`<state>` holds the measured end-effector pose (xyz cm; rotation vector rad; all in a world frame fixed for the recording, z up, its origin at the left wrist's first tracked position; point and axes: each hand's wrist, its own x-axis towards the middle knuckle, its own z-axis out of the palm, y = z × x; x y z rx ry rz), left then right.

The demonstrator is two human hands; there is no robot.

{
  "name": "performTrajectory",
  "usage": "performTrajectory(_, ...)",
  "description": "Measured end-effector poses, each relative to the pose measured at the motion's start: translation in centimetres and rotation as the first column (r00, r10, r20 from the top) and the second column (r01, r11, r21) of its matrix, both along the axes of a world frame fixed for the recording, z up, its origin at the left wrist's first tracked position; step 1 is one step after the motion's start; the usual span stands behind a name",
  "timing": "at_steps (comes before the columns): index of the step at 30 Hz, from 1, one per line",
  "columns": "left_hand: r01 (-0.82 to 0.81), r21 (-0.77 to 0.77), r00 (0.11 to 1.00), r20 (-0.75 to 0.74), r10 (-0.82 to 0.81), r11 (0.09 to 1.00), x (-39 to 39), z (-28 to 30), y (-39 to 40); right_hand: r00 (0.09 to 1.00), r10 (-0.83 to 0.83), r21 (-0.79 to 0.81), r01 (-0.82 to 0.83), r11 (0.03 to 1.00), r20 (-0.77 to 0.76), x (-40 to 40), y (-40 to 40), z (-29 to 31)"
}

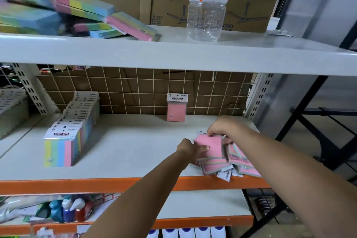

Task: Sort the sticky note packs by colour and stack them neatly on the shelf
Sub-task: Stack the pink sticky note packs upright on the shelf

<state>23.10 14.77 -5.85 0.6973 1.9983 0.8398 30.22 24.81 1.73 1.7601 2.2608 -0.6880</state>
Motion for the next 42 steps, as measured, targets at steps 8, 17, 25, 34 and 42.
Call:
performTrajectory(8, -0.028, 0.043, 0.999, 0.030, 0.027, 0.999, -1.1, 0.2, -0.6, 0.999, 0.013, 0.040, -0.011, 0.999, -0.040, -1.4, -0.4, -0.8)
performTrajectory(17, -0.224, 0.264, 0.961, 0.223, 0.167, 0.938, -5.0, 0.6, -0.6, 0.959, -0.106, -0.034, 0.100, 0.994, -0.265, -4.3, 0.0, -1.9)
performTrajectory(25, -0.384, 0.290, 0.913, 0.264, 0.313, 0.876, -7.4, -1.3, 1.0, 0.909, -0.185, -0.177, 0.125, 0.976, -0.375, -6.1, 0.2, -4.4)
performTrajectory(34, -0.220, 0.143, 0.916, -0.309, 0.255, 0.965, -9.8, -2.9, 3.8, 0.895, -0.073, -0.106, 0.029, 0.994, -0.440, -8.4, 0.6, -6.5)
performTrajectory(42, -0.129, -0.045, 0.905, -0.413, 0.099, 0.991, -11.9, -3.7, 6.3, 0.824, -0.028, -0.070, -0.014, 0.997, -0.566, -9.9, 1.5, -7.0)
